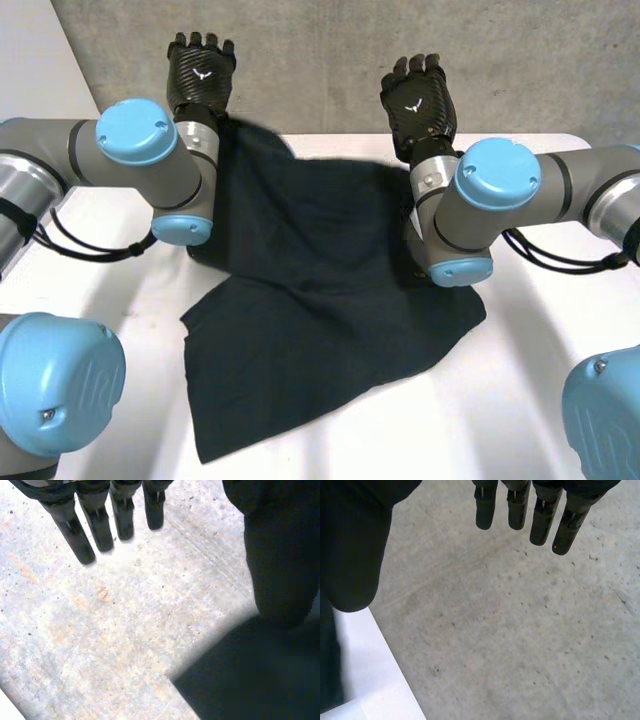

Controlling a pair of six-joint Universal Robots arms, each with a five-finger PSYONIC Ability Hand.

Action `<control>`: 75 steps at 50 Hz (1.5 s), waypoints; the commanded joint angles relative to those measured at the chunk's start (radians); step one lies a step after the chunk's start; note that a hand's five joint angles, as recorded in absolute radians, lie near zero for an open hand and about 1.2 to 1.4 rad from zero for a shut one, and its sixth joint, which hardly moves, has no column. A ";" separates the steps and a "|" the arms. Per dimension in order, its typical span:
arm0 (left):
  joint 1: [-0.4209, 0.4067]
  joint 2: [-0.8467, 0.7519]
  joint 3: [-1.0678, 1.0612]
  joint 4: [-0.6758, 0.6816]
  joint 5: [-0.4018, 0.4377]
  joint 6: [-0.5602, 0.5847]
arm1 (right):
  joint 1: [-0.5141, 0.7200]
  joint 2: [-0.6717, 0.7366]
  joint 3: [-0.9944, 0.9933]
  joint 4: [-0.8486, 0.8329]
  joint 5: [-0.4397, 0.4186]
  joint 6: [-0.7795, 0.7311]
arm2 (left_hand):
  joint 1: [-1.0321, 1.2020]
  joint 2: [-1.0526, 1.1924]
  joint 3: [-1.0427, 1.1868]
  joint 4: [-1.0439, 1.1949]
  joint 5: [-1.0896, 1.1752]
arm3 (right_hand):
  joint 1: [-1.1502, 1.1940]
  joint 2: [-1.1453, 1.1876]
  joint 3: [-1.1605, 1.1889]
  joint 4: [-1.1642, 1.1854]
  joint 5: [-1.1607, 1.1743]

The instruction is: Fold the shorts.

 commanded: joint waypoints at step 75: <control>-0.307 0.812 -1.615 -0.022 -0.181 -0.374 | -0.358 -0.346 0.841 0.313 -0.570 -0.034 | 0.490 0.463 0.462 0.441 0.451 | 1.193 1.175 1.180 1.161 1.157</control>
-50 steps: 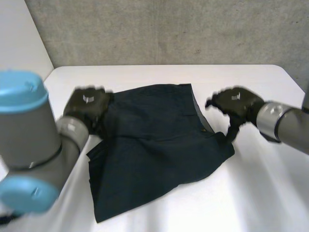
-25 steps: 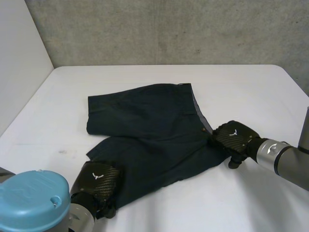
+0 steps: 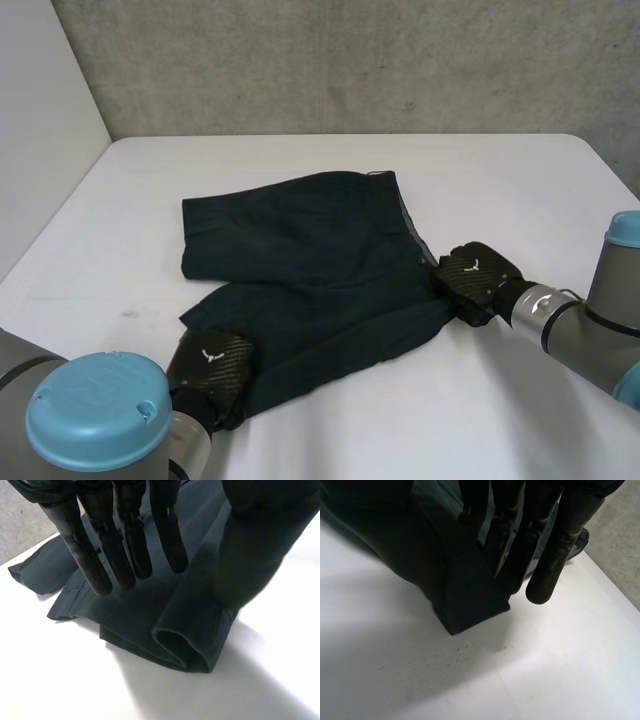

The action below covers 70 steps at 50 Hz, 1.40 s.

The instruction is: Fold the shorts.

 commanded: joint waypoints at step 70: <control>0.199 -0.869 1.375 0.023 0.137 0.491 | 0.205 0.321 -0.679 -0.116 0.498 0.013 | -0.549 -0.532 -0.531 -0.533 -0.526 | -0.771 -0.989 -0.976 -0.999 -0.934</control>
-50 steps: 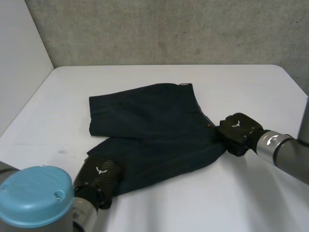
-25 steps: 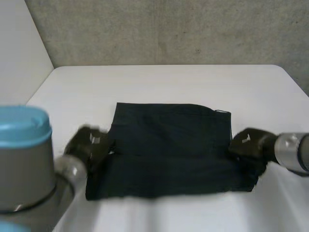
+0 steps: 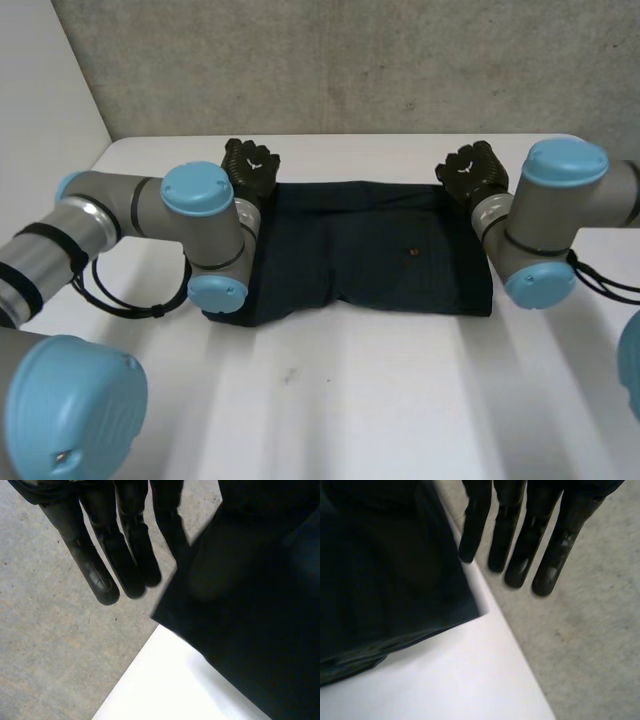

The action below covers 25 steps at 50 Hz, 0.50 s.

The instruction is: Fold the shorts.

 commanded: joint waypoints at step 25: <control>-0.003 0.532 -0.784 0.065 0.037 -0.215 | -0.067 -0.331 0.551 0.169 -0.113 0.416 | -0.710 -0.734 -0.737 -0.753 -0.759 | -0.072 -0.198 -0.227 -0.228 -0.268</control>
